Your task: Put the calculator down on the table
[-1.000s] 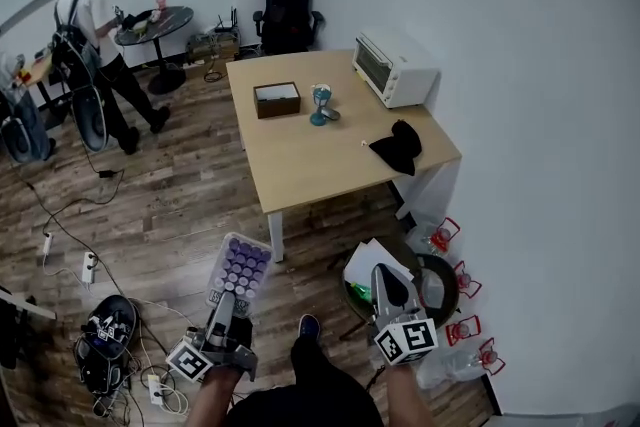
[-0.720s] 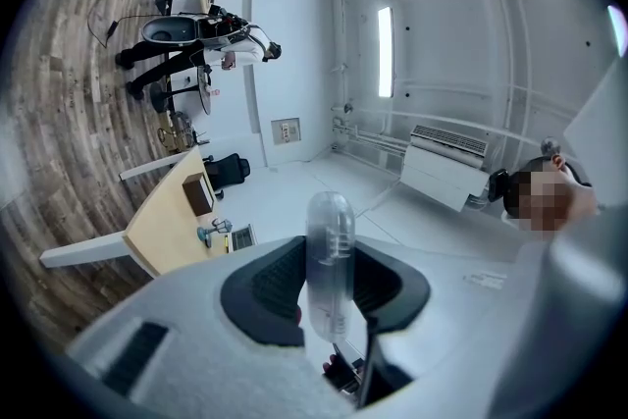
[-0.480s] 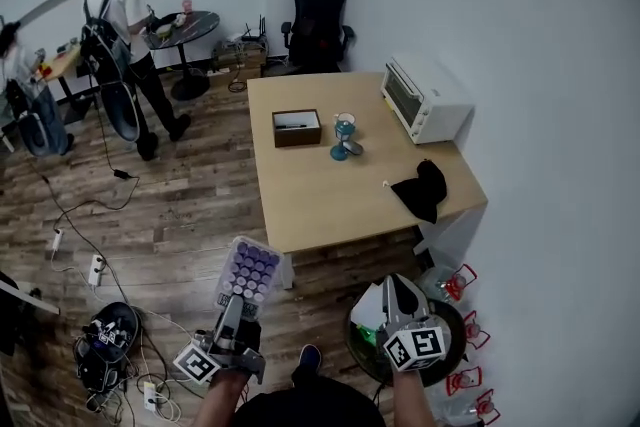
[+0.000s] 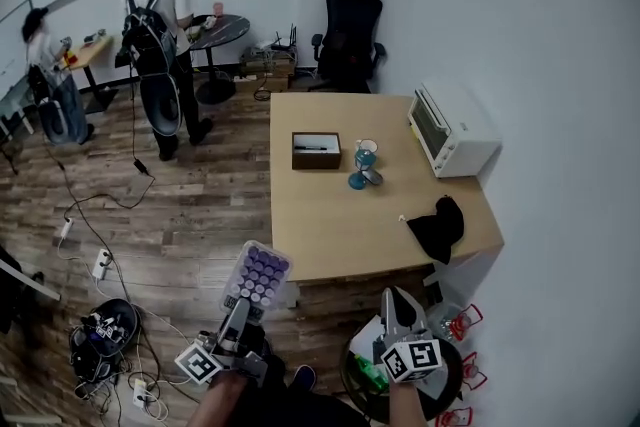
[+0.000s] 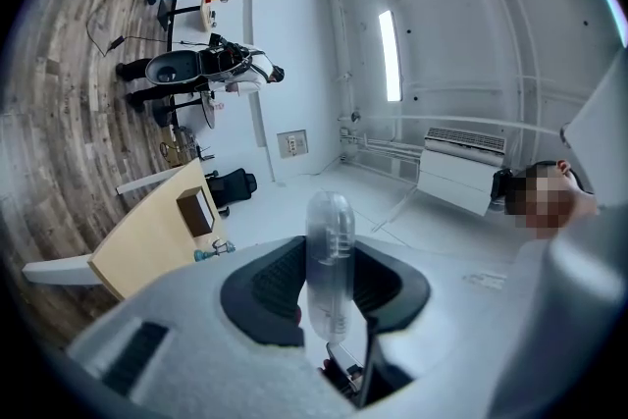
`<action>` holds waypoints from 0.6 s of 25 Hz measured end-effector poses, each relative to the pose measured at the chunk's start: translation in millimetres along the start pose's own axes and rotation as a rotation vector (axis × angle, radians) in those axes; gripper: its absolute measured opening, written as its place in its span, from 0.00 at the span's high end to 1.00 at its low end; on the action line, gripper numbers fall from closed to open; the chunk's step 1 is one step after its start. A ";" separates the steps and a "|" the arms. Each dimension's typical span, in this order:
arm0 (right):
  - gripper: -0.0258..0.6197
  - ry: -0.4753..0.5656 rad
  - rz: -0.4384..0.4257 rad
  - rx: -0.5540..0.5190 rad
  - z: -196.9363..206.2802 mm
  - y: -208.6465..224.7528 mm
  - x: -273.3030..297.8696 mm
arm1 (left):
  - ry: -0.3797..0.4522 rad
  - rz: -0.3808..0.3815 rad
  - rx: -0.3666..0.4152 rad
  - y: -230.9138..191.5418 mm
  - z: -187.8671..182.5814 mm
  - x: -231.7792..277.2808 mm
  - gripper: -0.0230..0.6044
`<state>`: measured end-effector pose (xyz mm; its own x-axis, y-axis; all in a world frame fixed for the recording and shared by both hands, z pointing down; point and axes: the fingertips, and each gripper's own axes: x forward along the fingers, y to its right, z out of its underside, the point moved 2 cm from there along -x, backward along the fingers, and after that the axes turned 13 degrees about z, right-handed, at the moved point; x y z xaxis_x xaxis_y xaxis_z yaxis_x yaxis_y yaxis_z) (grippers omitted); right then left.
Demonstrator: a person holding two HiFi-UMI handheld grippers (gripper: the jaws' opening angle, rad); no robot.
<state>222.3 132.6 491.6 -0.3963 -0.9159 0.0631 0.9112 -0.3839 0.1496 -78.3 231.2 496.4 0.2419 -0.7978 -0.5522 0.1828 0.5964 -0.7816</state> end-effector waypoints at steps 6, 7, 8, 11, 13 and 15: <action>0.95 0.013 -0.014 -0.010 -0.1 -4.8 53.0 | 0.005 -0.016 -0.007 -35.0 -10.9 36.6 0.80; 0.95 0.017 -0.010 -0.011 -0.4 -4.3 62.8 | -0.001 -0.017 -0.013 -44.1 -14.0 44.6 0.80; 0.95 0.022 -0.004 -0.016 -1.5 -4.5 72.9 | -0.009 -0.017 -0.020 -54.3 -18.1 53.3 0.80; 0.95 0.047 0.018 -0.033 -9.3 -11.7 107.0 | -0.018 -0.017 -0.046 -86.2 -39.3 80.8 0.80; 0.95 0.056 0.029 -0.040 -13.0 -16.6 133.4 | -0.019 -0.006 -0.056 -103.9 -58.1 101.4 0.80; 0.95 0.064 0.046 -0.047 -16.8 -19.4 159.9 | -0.031 0.011 -0.058 -119.9 -75.9 121.9 0.80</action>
<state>143.2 -8.3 482.1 -0.3476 -0.9376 0.0052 0.9329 -0.3453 0.1017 -143.0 55.8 500.8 0.2730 -0.7876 -0.5524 0.1246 0.5983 -0.7915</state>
